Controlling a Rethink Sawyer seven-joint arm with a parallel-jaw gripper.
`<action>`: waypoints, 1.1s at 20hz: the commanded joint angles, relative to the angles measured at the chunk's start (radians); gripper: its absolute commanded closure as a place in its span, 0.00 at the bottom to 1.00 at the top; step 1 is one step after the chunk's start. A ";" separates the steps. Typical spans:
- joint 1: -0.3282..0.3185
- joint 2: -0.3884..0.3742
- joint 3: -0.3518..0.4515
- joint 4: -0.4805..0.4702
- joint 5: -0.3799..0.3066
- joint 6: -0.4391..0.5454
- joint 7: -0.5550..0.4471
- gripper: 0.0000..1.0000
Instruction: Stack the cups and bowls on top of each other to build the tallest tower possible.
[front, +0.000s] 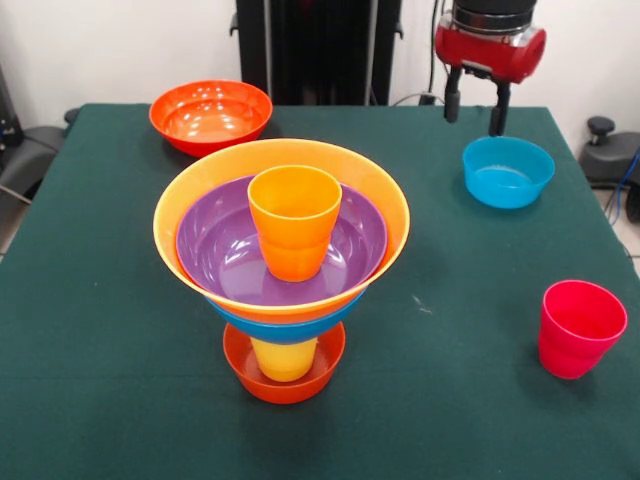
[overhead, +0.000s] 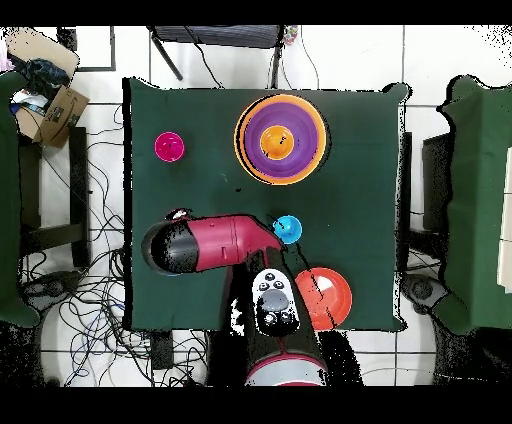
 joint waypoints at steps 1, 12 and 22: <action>0.034 0.091 0.077 -0.037 -0.133 0.017 -0.142 0.00; 0.108 0.198 0.022 0.008 -0.246 -0.127 -0.050 0.00; 0.150 0.294 -0.024 -0.006 -0.293 -0.205 -0.006 0.00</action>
